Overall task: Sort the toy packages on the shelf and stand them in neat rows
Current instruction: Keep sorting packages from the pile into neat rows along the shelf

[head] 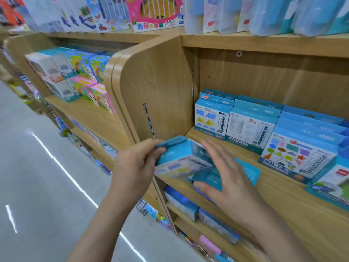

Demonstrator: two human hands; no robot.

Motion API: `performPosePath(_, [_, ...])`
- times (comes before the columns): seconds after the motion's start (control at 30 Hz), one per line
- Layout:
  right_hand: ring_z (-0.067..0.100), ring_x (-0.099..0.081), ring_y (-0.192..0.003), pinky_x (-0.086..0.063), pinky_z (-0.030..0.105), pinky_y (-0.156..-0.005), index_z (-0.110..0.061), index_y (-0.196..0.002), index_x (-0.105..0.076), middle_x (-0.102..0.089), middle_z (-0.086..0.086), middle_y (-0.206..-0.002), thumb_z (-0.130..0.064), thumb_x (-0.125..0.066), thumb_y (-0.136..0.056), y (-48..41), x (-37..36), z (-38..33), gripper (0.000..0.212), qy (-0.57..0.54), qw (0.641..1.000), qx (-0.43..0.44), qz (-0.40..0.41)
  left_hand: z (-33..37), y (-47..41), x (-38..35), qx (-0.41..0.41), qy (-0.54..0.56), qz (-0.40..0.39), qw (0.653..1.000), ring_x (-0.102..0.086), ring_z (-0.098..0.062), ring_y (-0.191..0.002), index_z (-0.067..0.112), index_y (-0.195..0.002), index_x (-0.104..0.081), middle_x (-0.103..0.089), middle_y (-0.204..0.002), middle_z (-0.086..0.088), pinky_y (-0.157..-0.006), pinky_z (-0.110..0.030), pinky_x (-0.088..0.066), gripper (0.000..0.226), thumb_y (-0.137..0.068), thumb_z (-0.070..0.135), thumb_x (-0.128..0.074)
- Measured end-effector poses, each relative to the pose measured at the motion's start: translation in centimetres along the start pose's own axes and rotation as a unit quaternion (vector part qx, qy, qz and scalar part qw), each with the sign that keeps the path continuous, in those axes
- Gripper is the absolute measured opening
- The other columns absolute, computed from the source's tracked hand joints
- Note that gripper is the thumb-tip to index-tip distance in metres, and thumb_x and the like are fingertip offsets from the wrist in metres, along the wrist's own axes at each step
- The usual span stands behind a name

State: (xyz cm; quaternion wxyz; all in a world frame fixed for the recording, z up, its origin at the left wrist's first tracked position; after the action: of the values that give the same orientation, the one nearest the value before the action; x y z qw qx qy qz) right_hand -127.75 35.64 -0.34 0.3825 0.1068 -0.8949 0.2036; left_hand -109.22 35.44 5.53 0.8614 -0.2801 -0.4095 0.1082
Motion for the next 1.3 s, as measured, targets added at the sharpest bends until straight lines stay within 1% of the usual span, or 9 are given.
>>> performPosePath(0.07, [0.005, -0.036, -0.131, -0.035, 0.037, -0.107, -0.053, -0.140, -0.019, -0.040, -0.027, -0.140, -0.049, -0.062, -0.083, -0.2, 1.6, -0.5, 0.072, -0.044, 0.999, -0.012, 0.030, 0.9, -0.9, 0.3, 0.076, 0.117, -0.002, 0.990, -0.064, -0.001, -0.068, 0.028, -0.087, -0.068, -0.068, -0.070, 0.016, -0.053, -0.012, -0.048, 0.005, -0.087, 0.025, -0.063])
performPosePath(0.17, [-0.001, -0.062, -0.098, -0.052, 0.021, -0.078, -0.049, -0.118, -0.051, -0.066, -0.026, -0.103, -0.033, -0.071, -0.080, 0.0, 2.9, -0.2, 0.045, -0.211, 0.973, -0.077, 0.052, 1.0, -1.7, 0.3, 0.162, 0.265, 0.020, 0.951, -0.069, -0.010, -0.069, 0.026, -0.085, -0.065, -0.071, -0.075, 0.008, -0.051, -0.025, -0.055, 0.014, -0.074, 0.033, -0.068])
performPosePath(0.27, [0.001, -0.068, -0.087, -0.054, 0.018, -0.066, -0.032, -0.105, -0.060, -0.071, -0.019, -0.094, -0.026, -0.071, -0.076, 0.7, 3.1, 0.4, 0.032, -0.319, 0.935, -0.124, 0.091, 0.4, -1.8, -0.2, 0.195, 0.371, 0.003, 0.908, -0.069, -0.022, -0.082, 0.021, -0.096, -0.062, -0.070, -0.084, -0.004, -0.055, -0.030, -0.055, 0.022, -0.078, 0.033, -0.064])
performPosePath(0.37, [0.011, -0.070, -0.089, -0.057, 0.027, -0.069, -0.027, -0.107, -0.062, -0.073, -0.010, -0.096, -0.033, -0.069, -0.067, 1.4, 2.9, 1.1, 0.041, -0.374, 0.902, -0.165, 0.140, 0.1, -1.1, -1.3, 0.195, 0.425, -0.072, 0.881, -0.069, -0.020, -0.095, 0.017, -0.098, -0.062, -0.071, -0.096, -0.003, -0.061, -0.029, -0.057, 0.021, -0.080, 0.028, -0.062])
performPosePath(0.57, [0.013, -0.071, -0.087, -0.058, 0.035, -0.073, -0.024, -0.102, -0.063, -0.074, -0.007, -0.094, -0.034, -0.070, -0.064, 2.1, 2.0, 0.7, 0.040, -0.372, 0.887, -0.209, 0.177, -1.2, -0.2, -2.7, 0.207, 0.441, -0.150, 0.860, -0.070, -0.016, -0.092, 0.017, -0.110, -0.065, -0.073, -0.100, -0.003, -0.064, -0.023, -0.056, 0.034, -0.076, 0.018, -0.064])
performPosePath(0.8, [0.012, -0.069, -0.092, -0.056, 0.030, -0.078, -0.022, -0.102, -0.067, -0.074, -0.007, -0.096, -0.036, -0.067, -0.069, 2.1, 1.4, 0.5, 0.035, -0.330, 0.899, -0.225, 0.182, -3.1, -0.2, -3.4, 0.195, 0.437, -0.182, 0.859, -0.069, -0.011, -0.093, 0.021, -0.104, -0.069, -0.074, -0.097, 0.006, -0.064, -0.024, -0.058, 0.032, -0.072, 0.020, -0.066])
performPosePath(0.97, [0.009, -0.062, -0.099, -0.051, 0.030, -0.084, -0.045, -0.121, -0.051, -0.070, -0.008, -0.103, -0.023, -0.069, -0.080, 1.7, 2.9, 0.9, 0.050, -0.273, 0.919, -0.210, 0.193, -4.1, 0.1, -4.9, 0.189, 0.419, -0.209, 0.863, -0.067, -0.012, -0.100, 0.026, -0.103, -0.070, -0.072, -0.103, 0.003, -0.067, -0.031, -0.059, 0.031, -0.072, 0.022, -0.067])
performPosePath(1.13, [0.007, -0.065, -0.093, -0.052, 0.018, -0.074, -0.041, -0.103, -0.066, -0.072, -0.015, -0.096, -0.009, -0.067, -0.084, 0.8, 3.8, 0.6, 0.038, -0.224, 0.941, -0.183, 0.175, -4.2, -0.6, -5.8, 0.173, 0.424, -0.204, 0.865, -0.066, -0.010, -0.102, 0.025, -0.110, -0.065, -0.071, -0.106, 0.006, -0.072, -0.030, -0.058, 0.032, -0.079, 0.022, -0.063])
performPosePath(1.3, [0.002, -0.065, -0.076, -0.051, 0.013, -0.075, -0.040, -0.095, -0.067, -0.073, -0.008, -0.087, -0.005, -0.070, -0.080, 0.9, 8.9, 1.6, 0.038, -0.159, 0.913, -0.178, 0.330, -5.3, -1.6, -7.2, 0.099, 0.242, -0.193, 0.946, -0.059, 0.004, -0.099, 0.035, -0.122, -0.056, -0.061, -0.115, 0.024, -0.077, -0.006, -0.044, 0.032, -0.093, 0.021, -0.057])
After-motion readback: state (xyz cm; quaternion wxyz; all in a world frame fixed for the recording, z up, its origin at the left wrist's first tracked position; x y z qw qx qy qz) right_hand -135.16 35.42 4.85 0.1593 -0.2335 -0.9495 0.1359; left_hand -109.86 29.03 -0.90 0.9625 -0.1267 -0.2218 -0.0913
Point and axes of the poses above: each hand's wrist, its own y-axis away from the middle knuckle, its own x-axis out of the back of the hand, z = x × y, the point moved 7 cm from there along -y, towards the middle knuckle
